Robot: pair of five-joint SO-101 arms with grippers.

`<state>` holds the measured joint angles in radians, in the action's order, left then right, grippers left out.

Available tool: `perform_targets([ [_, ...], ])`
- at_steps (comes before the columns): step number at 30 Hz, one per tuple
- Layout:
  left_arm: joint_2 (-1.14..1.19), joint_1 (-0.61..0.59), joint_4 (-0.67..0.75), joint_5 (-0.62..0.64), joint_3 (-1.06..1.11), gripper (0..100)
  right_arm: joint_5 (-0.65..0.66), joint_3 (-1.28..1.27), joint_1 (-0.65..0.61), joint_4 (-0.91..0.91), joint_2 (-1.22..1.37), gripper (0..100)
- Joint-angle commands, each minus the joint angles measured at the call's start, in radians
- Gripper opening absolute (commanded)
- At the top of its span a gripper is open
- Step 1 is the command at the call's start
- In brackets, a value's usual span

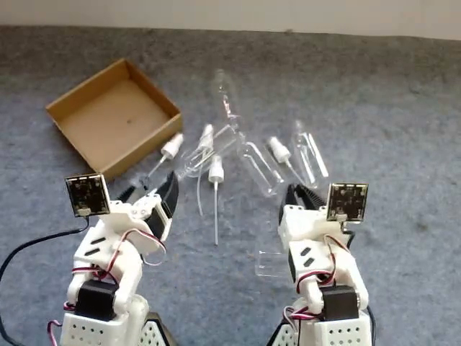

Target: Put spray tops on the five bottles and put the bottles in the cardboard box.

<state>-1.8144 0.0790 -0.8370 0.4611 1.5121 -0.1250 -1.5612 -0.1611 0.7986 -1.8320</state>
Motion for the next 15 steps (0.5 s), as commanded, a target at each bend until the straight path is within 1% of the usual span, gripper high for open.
perform_targets([
  [1, -0.001, 0.027, -0.091, -0.135, -0.101, 15, 0.006, 0.068, 0.045, -0.028, -0.008, 4.5],
  [4, 0.001, 0.05, -0.206, -0.256, -0.179, 15, 0.006, 0.07, 0.099, -0.025, -0.008, 4.6],
  [7, 0.002, 0.048, -0.296, -0.328, -0.239, 15, 0.006, 0.07, 0.147, -0.024, -0.007, 4.6],
  [8, 0.002, 0.051, -0.311, -0.338, -0.248, 15, 0.009, 0.07, 0.157, -0.022, -0.007, 4.6],
  [11, 0.002, 0.051, -0.328, -0.344, -0.255, 15, 0.077, 0.077, 0.166, 0.018, -0.007, 4.6],
  [13, 0.002, 0.053, -0.331, -0.347, -0.257, 15, 0.086, 0.093, 0.17, 0.038, -0.007, 4.6],
  [15, 0.004, 0.053, -0.334, -0.381, -0.257, 15, 0.084, 0.093, 0.171, 0.044, -0.007, 4.6],
])
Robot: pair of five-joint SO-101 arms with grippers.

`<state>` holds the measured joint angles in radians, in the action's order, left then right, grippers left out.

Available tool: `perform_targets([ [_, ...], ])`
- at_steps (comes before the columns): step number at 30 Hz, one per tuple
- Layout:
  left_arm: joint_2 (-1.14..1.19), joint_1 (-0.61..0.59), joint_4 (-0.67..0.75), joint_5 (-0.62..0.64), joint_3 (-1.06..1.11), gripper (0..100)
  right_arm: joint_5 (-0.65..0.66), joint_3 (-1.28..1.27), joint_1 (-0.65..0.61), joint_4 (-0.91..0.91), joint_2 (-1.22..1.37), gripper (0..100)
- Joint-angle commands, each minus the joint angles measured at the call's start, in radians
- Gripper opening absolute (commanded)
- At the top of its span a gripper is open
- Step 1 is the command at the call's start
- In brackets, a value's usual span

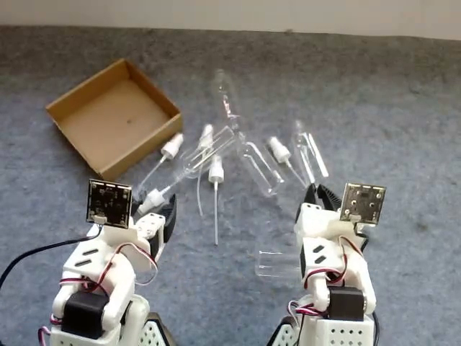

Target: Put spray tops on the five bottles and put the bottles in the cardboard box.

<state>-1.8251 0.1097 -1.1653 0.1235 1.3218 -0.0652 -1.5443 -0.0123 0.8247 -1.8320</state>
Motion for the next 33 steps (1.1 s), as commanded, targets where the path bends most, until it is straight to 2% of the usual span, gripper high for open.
perform_targets([
  [1, 0.015, 0.022, -0.008, -0.069, -0.067, 15, 0.025, 0.073, 0.022, 0.015, -0.007, 4.6],
  [7, 0.101, 0.019, -0.094, -0.152, -0.186, 15, 0.025, 0.067, 0.021, -0.033, -0.007, 4.6],
  [18, 0.76, 0.024, -0.097, -0.178, -0.533, 16, 0.023, 0.005, 0.016, -0.056, -0.007, 4.6],
  [23, 0.992, 0.127, -0.121, -0.17, -0.688, 16, 0.023, 0.004, 0.016, -0.056, -0.007, 4.6],
  [28, 1.242, 0.246, -0.18, -0.075, -0.895, 16, 0.023, -0.001, 0.016, -0.056, -0.007, 4.6],
  [33, 1.5, 0.318, -0.183, 0.095, -1.086, 19, 0.023, 0.001, 0.016, -0.056, -0.007, 4.6],
])
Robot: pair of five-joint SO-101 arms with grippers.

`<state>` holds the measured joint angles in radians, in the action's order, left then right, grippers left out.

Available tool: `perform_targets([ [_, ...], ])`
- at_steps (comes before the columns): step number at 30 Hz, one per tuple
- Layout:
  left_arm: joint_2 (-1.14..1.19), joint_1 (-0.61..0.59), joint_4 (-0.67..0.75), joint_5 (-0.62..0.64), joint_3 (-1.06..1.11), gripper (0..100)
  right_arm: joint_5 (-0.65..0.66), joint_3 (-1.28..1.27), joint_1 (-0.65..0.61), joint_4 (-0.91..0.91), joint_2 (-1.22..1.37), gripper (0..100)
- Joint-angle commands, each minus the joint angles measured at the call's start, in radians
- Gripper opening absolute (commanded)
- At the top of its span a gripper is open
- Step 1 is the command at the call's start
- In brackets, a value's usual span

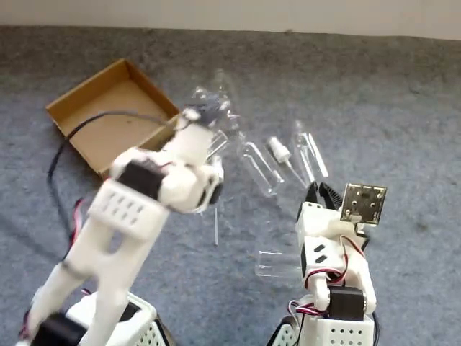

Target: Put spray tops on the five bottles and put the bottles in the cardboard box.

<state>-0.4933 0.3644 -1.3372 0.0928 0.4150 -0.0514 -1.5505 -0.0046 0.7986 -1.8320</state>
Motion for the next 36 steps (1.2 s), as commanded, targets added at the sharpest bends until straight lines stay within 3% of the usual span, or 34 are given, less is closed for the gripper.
perform_targets([
  [1, 0.214, 0.076, -0.011, 0.167, -0.209, 21, 0.009, 0.007, 0.008, -0.03, -0.007, 4.6],
  [6, 0.412, 0.122, -0.006, 0.365, -0.349, 42, 0.009, 0.007, 0.008, -0.03, -0.007, 4.6],
  [10, 0.562, 0.116, -0.003, 0.48, -0.461, 50, 0.009, 0.007, 0.008, -0.03, -0.007, 4.6],
  [17, 0.857, 0.082, -0.011, 0.76, -0.71, 50, 0.009, 0.005, 0.007, -0.03, -0.007, 4.6],
  [23, 1.047, 0.071, -0.005, 0.927, -0.888, 50, 0.009, 0.005, 0.007, -0.03, -0.007, 4.6],
  [36, 1.213, 0.027, -0.04, 1.097, -1.004, 50, 0.009, 0.005, 0.007, -0.031, -0.007, 4.6],
])
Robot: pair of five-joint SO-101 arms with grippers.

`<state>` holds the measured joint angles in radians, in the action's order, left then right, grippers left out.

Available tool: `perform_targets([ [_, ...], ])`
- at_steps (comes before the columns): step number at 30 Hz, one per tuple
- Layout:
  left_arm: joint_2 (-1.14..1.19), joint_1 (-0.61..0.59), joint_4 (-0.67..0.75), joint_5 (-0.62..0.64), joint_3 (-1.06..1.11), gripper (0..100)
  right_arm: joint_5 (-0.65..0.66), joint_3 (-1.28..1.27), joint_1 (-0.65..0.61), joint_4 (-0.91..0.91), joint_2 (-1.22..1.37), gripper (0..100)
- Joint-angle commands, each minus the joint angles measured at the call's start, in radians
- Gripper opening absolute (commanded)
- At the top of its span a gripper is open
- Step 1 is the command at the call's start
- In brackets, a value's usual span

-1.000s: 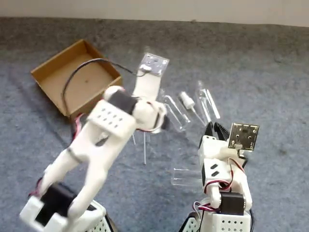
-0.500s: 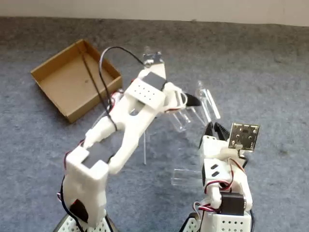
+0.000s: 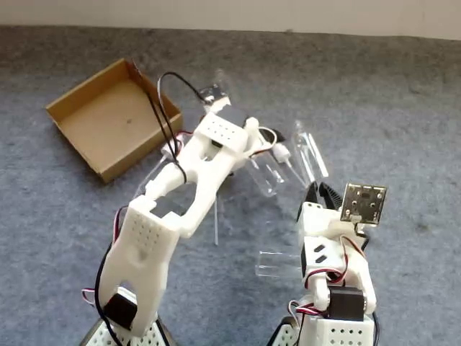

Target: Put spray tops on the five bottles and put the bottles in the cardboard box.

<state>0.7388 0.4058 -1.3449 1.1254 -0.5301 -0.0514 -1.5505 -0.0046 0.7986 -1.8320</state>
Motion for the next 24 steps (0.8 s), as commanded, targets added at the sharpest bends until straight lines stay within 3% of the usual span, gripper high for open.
perform_targets([
  [1, -0.018, -0.015, -0.035, 0.071, -0.059, 50, 0.009, 0.005, 0.007, -0.031, -0.007, 4.6],
  [6, -0.012, -0.013, -0.055, 0.071, -0.053, 48, 0.009, 0.005, 0.007, -0.031, -0.007, 4.6],
  [14, -0.012, -0.012, -0.068, 0.066, -0.054, 15, 0.009, 0.005, 0.007, -0.031, -0.007, 4.6],
  [19, -0.012, -0.01, -0.072, 0.064, -0.054, 16, 0.009, 0.005, 0.007, -0.031, -0.007, 4.6],
  [24, -0.012, 0.016, -0.124, -0.06, -0.056, 15, 0.009, 0.005, 0.007, -0.031, -0.007, 4.6],
])
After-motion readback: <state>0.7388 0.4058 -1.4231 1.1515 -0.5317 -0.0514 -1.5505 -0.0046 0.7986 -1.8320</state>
